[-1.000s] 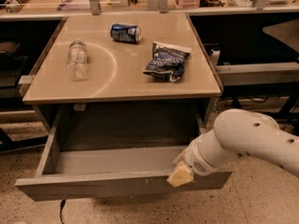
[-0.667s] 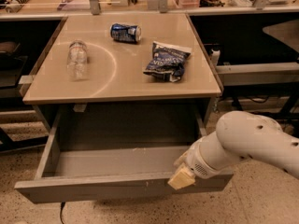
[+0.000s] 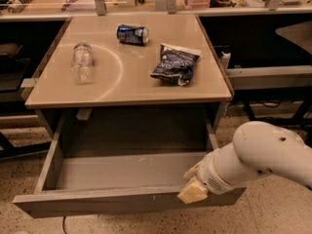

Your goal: Open top drawer

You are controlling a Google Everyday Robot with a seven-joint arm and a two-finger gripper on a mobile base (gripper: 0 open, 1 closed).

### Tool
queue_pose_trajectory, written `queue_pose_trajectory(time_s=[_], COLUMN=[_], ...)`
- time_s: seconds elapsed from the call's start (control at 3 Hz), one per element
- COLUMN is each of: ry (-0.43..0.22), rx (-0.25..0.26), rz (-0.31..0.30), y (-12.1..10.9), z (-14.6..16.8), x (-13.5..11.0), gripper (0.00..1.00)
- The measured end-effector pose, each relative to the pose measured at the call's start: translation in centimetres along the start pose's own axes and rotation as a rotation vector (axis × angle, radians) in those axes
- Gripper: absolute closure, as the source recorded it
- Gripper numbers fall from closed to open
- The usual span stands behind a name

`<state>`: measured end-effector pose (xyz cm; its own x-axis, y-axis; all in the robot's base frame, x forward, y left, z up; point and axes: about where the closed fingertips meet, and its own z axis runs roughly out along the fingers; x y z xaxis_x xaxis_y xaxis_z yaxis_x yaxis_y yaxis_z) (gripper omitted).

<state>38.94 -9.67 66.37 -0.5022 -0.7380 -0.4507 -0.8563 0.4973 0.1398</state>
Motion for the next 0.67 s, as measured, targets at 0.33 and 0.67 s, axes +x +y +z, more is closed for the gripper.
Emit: queue_pose_trajectory(time_s=[0.33,0.67], ry=[0.000,0.005], rx=[0.000,-0.015], rz=[0.000,0.016], y=[0.00,0.38], z=[0.00,0.01], x=[0.00,0.52], gripper=[1.00,1.00])
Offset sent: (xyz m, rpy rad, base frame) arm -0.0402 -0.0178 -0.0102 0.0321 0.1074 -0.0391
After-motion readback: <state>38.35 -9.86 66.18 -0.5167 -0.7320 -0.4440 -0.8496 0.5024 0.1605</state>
